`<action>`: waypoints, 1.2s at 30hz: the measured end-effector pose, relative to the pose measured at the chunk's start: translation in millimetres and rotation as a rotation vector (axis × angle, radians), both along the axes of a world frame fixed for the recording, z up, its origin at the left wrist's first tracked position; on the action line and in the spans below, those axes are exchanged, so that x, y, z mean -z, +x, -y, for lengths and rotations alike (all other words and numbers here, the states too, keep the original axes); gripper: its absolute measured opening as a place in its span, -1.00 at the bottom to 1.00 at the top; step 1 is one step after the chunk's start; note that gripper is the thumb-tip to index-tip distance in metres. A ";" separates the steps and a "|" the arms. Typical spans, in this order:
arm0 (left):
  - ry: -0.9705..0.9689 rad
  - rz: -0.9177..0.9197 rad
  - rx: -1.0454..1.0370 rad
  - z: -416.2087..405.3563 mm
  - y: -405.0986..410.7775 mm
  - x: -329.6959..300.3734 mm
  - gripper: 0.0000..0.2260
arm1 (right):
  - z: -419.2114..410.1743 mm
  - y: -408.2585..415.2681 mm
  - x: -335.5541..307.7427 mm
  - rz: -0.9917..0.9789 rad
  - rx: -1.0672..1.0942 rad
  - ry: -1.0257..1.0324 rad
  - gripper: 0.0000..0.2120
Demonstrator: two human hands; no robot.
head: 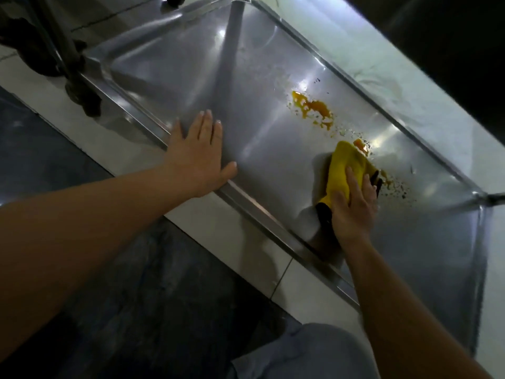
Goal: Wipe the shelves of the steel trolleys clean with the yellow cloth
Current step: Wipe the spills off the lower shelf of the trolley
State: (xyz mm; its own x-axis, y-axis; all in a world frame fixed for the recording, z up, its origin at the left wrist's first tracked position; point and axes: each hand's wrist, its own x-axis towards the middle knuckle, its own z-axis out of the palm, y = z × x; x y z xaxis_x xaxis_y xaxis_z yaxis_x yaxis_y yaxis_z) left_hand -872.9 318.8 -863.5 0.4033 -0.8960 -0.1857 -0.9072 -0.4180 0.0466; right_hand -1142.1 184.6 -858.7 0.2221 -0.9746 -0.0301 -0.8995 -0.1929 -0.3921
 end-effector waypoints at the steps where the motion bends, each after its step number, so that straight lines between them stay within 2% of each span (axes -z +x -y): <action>1: -0.030 -0.021 -0.008 2.1 -6.3 1.9 -0.17 | -1.8 -3.8 0.3 -0.002 0.066 0.000 -0.36; 4: -0.107 -0.061 -0.023 3.4 -15.3 8.9 -0.10 | -3.1 14.0 3.7 -0.026 0.250 0.031 -0.41; 7: -0.136 -0.049 0.075 2.0 -17.3 16.0 -0.19 | -3.1 61.8 4.5 -0.016 0.463 0.110 -0.45; 10: -0.139 -0.052 0.159 3.5 -14.6 13.4 -0.29 | -11.8 102.0 5.8 -0.040 0.270 0.104 -0.44; 13: -0.211 -0.009 0.481 -2.0 -20.0 12.4 -0.45 | -19.0 107.9 7.5 -0.053 -0.051 0.036 -0.45; 14: -0.218 -0.018 0.526 -4.7 -23.8 12.0 -0.46 | -18.4 103.0 7.1 -0.065 -0.150 0.032 -0.45; 18: -0.173 -0.137 0.307 8.0 -50.7 7.1 -0.39 | -9.0 64.8 -1.2 -0.109 -0.426 0.053 -0.44; 21: -0.087 -0.156 0.193 25.8 -77.0 5.7 -0.32 | -10.8 28.1 -4.3 -0.121 -0.469 0.075 -0.43; 25: -0.052 -0.079 0.164 33.0 -101.9 12.0 -0.13 | -16.9 -26.8 -0.9 -0.092 -0.326 0.054 -0.46; 30: -0.086 -0.027 0.174 43.4 -116.7 18.0 0.00 | -27.0 -107.0 3.3 -0.089 0.032 0.023 -0.48; 33: -0.110 -0.030 0.278 51.8 -133.5 17.8 0.01 | -44.1 -152.2 2.3 -0.054 0.256 0.030 -0.48; 36: -0.101 -0.052 0.290 57.8 -152.1 16.7 0.00 | -62.6 -183.1 0.4 -0.036 0.487 0.041 -0.48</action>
